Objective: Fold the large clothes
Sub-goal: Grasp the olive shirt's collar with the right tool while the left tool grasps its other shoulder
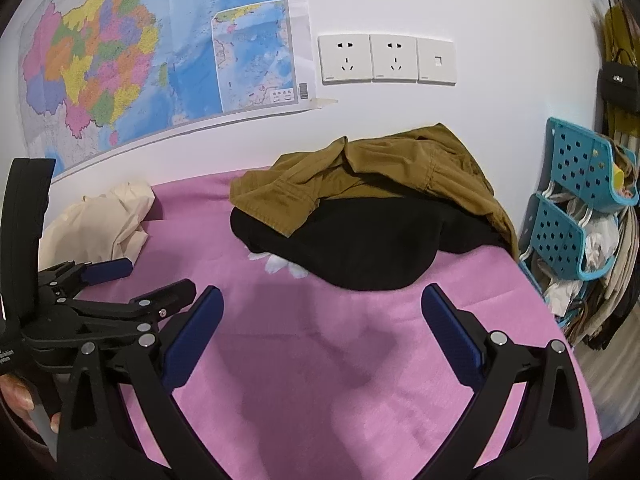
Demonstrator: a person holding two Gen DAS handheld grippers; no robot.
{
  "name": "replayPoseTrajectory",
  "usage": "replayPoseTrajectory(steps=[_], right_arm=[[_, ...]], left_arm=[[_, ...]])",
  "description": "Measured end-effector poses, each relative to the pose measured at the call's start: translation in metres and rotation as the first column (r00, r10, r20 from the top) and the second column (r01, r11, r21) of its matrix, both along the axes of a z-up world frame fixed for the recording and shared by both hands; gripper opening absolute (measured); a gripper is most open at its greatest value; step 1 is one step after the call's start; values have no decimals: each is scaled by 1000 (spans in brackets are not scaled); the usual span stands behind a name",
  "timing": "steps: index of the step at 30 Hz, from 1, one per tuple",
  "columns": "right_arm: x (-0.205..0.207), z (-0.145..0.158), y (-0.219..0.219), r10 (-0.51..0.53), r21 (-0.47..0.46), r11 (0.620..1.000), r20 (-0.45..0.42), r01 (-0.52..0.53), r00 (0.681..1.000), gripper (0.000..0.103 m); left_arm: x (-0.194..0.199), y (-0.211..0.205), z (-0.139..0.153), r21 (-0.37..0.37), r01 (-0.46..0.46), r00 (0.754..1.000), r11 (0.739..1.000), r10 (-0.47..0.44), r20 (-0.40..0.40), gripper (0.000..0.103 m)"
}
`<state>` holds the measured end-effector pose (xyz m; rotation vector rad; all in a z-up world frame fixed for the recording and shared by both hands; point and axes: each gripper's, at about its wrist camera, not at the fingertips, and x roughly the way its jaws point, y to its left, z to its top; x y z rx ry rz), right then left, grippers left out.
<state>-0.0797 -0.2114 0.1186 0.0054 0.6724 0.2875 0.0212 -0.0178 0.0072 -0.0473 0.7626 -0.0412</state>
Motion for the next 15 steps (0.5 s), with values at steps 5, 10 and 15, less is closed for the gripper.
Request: replayPoseTrajectory(steps=[5, 10, 15], right_arm=[[11, 2, 1, 21, -11, 1000, 8, -21, 1000, 98], [34, 1, 1, 37, -59, 998, 5, -37, 999, 98], [72, -4, 8, 50, -166, 985, 18, -47, 999, 98]], left_arm=[[9, 0, 2, 3, -4, 1000, 1000, 4, -1, 96], [29, 5, 0, 3, -17, 1000, 1000, 17, -18, 96], [61, 7, -11, -6, -36, 997, 999, 35, -71, 96]])
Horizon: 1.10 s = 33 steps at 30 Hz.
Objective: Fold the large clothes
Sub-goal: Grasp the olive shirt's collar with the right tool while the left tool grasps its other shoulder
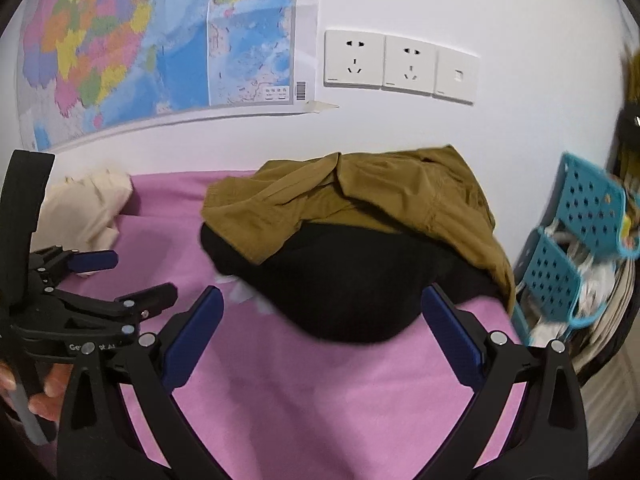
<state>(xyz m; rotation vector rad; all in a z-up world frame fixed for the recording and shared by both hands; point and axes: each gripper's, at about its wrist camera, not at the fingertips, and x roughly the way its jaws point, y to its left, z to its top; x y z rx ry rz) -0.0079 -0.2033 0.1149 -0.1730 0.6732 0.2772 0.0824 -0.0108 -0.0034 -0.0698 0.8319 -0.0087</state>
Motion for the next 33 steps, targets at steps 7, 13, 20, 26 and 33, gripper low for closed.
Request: replayPoseTrajectory(steps=[7, 13, 20, 26, 33], right_arm=[[73, -17, 17, 41, -182, 983, 9, -38, 999, 96], [132, -36, 48, 142, -311, 940, -19, -141, 990, 80], [159, -40, 81, 396, -476, 812, 25, -337, 918, 73], [158, -40, 92, 499, -548, 705, -66, -449, 864, 6], [139, 77, 1, 281, -231, 944, 184, -237, 942, 4]], left_arm=[[26, 11, -10, 10, -32, 999, 999, 32, -26, 96], [40, 30, -16, 23, -89, 995, 996, 90, -39, 96], [52, 58, -26, 26, -154, 985, 988, 155, -77, 96], [60, 76, -29, 40, -188, 978, 981, 190, -80, 96], [68, 86, -14, 49, -162, 987, 986, 163, -12, 96]])
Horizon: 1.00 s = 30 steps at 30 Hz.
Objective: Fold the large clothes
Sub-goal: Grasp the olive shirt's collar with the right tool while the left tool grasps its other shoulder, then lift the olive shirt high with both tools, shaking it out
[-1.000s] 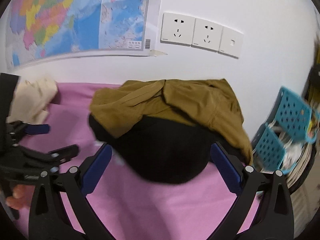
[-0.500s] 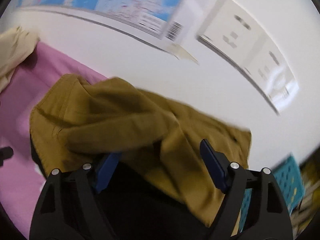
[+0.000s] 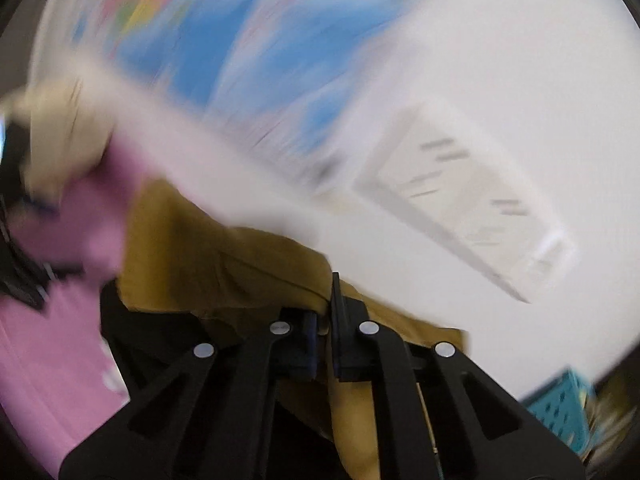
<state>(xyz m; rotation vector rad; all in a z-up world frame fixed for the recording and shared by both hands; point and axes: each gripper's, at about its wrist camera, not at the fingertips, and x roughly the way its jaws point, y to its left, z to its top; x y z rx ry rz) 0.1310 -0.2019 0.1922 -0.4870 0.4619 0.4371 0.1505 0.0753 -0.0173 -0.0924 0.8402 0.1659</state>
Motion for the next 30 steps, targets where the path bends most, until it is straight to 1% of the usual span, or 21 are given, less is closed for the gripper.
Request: replayPoseTrajectory(steps=[2, 4, 6, 8, 10, 11, 13, 15, 16, 18, 19, 20, 21, 22, 23, 24, 25, 26, 27, 28, 30], right_arm=[[-4, 35, -35, -76, 80, 994, 36, 73, 996, 4], [-7, 57, -63, -121, 150, 982, 47, 113, 991, 4], [-11, 78, -89, -161, 210, 967, 60, 146, 985, 4], [-13, 97, -106, -184, 261, 952, 62, 162, 981, 4], [-16, 116, -116, -206, 290, 941, 81, 174, 975, 4], [-19, 125, -121, -208, 292, 941, 95, 173, 973, 4], [-21, 131, -123, -206, 300, 939, 99, 169, 973, 4], [-26, 136, -128, -213, 303, 937, 101, 174, 972, 4], [-27, 137, -129, -210, 308, 936, 94, 172, 973, 4], [-31, 136, -132, -215, 319, 931, 89, 177, 972, 4], [-32, 137, -134, -211, 333, 927, 80, 173, 974, 4], [-30, 133, -127, -210, 339, 925, 78, 172, 975, 4], [-33, 134, -130, -217, 342, 923, 82, 177, 973, 4], [-34, 134, -132, -219, 344, 922, 83, 179, 972, 4], [-35, 134, -133, -224, 344, 921, 86, 182, 971, 4], [-36, 135, -135, -229, 350, 918, 86, 186, 970, 4], [-38, 135, -140, -236, 356, 915, 86, 192, 968, 4], [-40, 136, -144, -246, 358, 912, 90, 199, 965, 4], [-41, 137, -148, -252, 362, 909, 87, 205, 964, 4], [-43, 139, -153, -265, 365, 905, 89, 216, 960, 4], [-47, 148, -168, -310, 377, 891, 95, 254, 946, 4]], left_arm=[[4, -6, 14, 16, 52, 997, 999, -53, 57, 96], [8, -20, 31, 48, 133, 982, 990, -139, 131, 96], [14, -36, 43, 65, 228, 954, 972, -236, 185, 96], [20, -53, 50, 67, 325, 920, 943, -332, 208, 96], [19, -75, 54, 63, 451, 858, 890, -452, 245, 96], [16, -90, 54, 83, 510, 818, 856, -513, 261, 96], [11, -115, 48, 122, 594, 750, 795, -602, 273, 96], [12, -133, 42, 140, 631, 714, 763, -642, 277, 96], [15, -142, 39, 148, 645, 704, 750, -658, 267, 96], [30, -158, 31, 156, 642, 713, 751, -659, 238, 96], [39, -164, 28, 174, 627, 726, 760, -650, 225, 96], [51, -171, 24, 209, 595, 750, 776, -630, 202, 96], [65, -176, 22, 206, 579, 771, 789, -612, 179, 91], [80, -175, 21, 174, 564, 793, 807, -588, 158, 88], [81, -175, 22, 152, 543, 814, 826, -562, 144, 81], [96, -166, 21, 112, 500, 851, 859, -511, 118, 61], [105, -156, 23, 49, 498, 859, 866, -501, 105, 46], [115, -150, 25, -42, 513, 856, 857, -507, 100, 20], [117, -147, 30, -88, 520, 853, 850, -510, 110, 2], [117, -147, 40, -95, 521, 851, 848, -508, 130, 2], [108, -152, 66, -45, 518, 843, 854, -500, 201, 2]])
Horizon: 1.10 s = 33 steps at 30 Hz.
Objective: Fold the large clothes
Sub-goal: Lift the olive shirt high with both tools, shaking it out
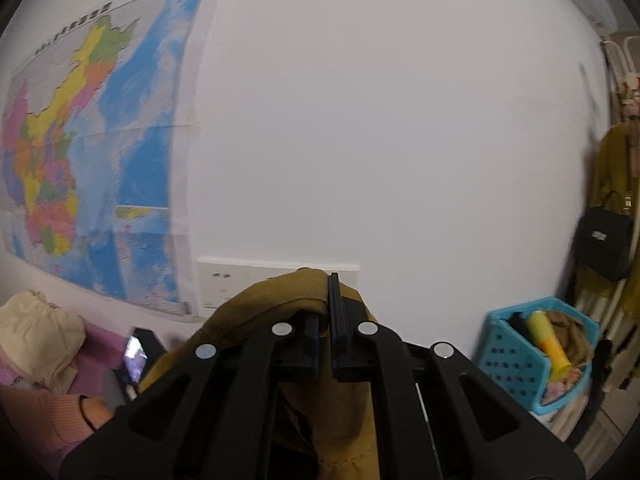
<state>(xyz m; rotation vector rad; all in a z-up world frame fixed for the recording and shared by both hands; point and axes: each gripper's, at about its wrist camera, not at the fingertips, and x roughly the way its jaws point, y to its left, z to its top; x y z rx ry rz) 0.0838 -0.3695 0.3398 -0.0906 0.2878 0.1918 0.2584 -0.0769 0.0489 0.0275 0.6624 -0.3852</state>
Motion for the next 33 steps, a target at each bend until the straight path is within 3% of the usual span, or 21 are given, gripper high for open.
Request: replayPoseTrajectory(steps=[3, 7, 13, 16, 19, 24, 28, 30, 33], right_arm=[[-14, 24, -23, -40, 36, 999, 34, 39, 999, 4], [-58, 73, -41, -66, 40, 997, 160, 61, 985, 4], [-135, 135, -46, -83, 21, 997, 323, 80, 943, 4], [-177, 149, -45, -43, 47, 998, 363, 28, 931, 4], [-221, 149, -38, 23, 58, 997, 398, -50, 917, 4], [-284, 139, -24, 161, 117, 966, 431, -232, 888, 4], [-307, 138, -5, 303, 129, 916, 398, -379, 866, 4], [-309, 139, 6, 360, 139, 889, 375, -436, 854, 4], [-291, 135, 27, 419, 160, 861, 317, -483, 851, 4]], left_arm=[[-11, 3, 52, -79, -22, 995, 997, 30, 99, 2], [-29, 5, 125, -141, -38, 974, 989, 68, 217, 2], [-121, 52, 239, -258, -45, 875, 965, 163, 456, 2], [-201, 78, 278, -258, -51, 824, 965, 187, 536, 2], [-283, 98, 296, -230, -106, 754, 967, 229, 616, 2], [-403, 116, 310, -189, -217, 661, 958, 286, 694, 2], [-472, 136, 311, -132, -370, 589, 920, 342, 732, 2], [-495, 147, 313, -100, -440, 576, 892, 366, 731, 2], [-509, 169, 314, -63, -505, 612, 861, 408, 677, 2]])
